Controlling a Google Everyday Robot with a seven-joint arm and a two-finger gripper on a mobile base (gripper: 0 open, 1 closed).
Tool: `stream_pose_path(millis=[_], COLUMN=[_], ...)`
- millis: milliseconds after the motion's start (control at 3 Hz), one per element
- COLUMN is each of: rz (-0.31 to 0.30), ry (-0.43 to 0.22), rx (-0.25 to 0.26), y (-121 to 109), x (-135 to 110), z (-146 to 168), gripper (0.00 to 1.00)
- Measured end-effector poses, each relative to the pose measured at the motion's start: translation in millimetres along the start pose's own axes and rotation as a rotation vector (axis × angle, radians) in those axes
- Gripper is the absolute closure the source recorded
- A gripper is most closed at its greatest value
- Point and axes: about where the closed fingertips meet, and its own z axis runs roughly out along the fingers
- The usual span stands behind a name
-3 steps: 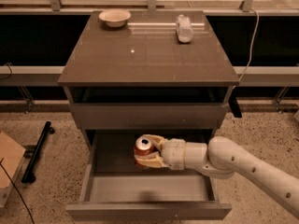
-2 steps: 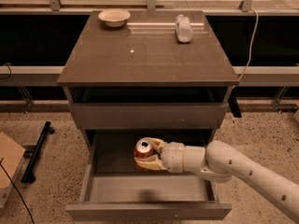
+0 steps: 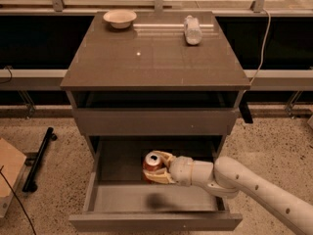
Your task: Place coke can into middle drawer
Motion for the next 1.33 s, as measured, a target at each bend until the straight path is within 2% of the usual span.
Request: stream_pose_path(millis=[667,1333], rz=[0.033,0.059], ry=[0.022,0.078], rx=[-0.016,-0.031], y=[-8.0,-8.2], x=[33.6,74.9], z=[9.7,22.4], gripper=[1.00,1.00])
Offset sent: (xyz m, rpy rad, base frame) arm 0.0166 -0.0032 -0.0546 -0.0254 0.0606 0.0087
